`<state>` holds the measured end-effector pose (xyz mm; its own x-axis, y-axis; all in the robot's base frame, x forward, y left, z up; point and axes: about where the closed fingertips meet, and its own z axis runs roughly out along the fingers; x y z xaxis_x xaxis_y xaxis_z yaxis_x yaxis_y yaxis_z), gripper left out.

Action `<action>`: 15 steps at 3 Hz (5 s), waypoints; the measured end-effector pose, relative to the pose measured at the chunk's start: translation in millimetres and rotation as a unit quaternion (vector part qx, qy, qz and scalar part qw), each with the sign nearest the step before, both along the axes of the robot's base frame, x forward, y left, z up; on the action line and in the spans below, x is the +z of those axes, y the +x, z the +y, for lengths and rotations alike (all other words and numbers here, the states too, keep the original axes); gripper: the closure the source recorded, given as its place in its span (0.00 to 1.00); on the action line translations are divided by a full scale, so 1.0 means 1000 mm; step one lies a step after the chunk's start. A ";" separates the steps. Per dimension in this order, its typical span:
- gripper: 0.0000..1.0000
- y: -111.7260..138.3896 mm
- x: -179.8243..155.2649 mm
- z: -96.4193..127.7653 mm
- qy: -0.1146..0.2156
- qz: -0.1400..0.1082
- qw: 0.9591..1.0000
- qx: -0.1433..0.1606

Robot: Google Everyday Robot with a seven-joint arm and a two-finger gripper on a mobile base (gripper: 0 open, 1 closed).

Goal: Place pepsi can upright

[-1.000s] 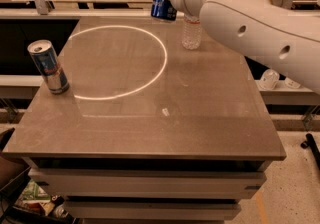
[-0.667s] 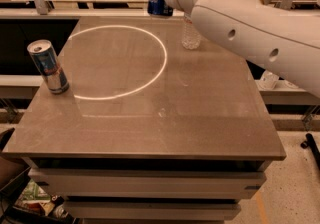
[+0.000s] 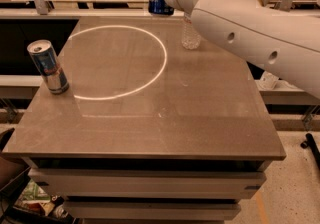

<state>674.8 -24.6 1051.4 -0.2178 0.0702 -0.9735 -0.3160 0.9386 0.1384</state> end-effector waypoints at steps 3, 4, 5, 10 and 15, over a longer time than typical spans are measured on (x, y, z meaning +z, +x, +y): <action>1.00 0.005 -0.040 0.021 -0.086 -0.085 0.985 0.120; 1.00 -0.001 -0.050 0.017 -0.110 -0.098 0.979 0.143; 1.00 -0.009 -0.060 0.010 -0.126 -0.096 0.975 0.157; 1.00 0.004 -0.116 0.002 -0.063 -0.061 0.976 0.202; 1.00 -0.024 -0.153 0.040 -0.031 -0.053 0.975 0.212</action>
Offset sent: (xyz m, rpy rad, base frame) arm 0.0219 -0.0016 -0.0261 -0.2141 -0.2006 0.3253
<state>650.5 15.7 898.9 -0.1123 -0.0639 -0.9916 -0.6865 0.7265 0.0309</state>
